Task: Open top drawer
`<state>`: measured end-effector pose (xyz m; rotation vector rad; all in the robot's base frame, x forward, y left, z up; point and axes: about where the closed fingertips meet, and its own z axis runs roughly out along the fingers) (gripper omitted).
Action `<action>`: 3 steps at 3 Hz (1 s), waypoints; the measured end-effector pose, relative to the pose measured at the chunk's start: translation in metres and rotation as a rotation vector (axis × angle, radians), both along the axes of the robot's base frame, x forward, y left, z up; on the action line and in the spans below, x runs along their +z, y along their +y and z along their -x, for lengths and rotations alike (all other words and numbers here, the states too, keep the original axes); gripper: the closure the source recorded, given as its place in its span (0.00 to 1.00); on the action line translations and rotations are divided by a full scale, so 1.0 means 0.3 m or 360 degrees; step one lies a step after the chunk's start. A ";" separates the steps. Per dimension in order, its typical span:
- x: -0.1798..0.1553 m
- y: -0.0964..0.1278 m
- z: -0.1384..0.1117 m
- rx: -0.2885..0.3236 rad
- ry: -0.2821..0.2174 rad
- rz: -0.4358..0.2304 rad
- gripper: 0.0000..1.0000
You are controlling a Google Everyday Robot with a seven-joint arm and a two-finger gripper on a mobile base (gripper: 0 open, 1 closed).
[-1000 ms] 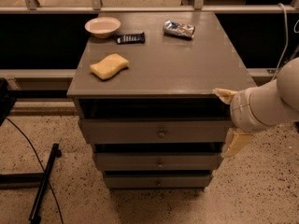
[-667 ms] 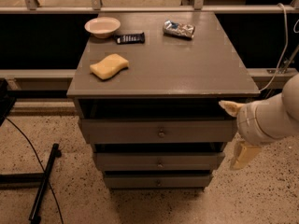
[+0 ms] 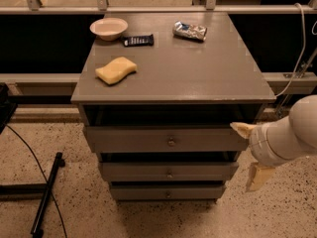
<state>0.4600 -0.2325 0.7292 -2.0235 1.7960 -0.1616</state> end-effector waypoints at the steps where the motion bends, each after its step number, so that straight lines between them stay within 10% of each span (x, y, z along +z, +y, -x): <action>1: -0.122 0.016 -0.078 0.0044 0.0008 0.0037 0.00; 3: -0.166 0.049 -0.215 0.0069 -0.0081 0.0036 0.00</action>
Offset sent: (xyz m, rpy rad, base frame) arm 0.0613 0.0058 -0.0779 -0.0415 -0.0145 0.0321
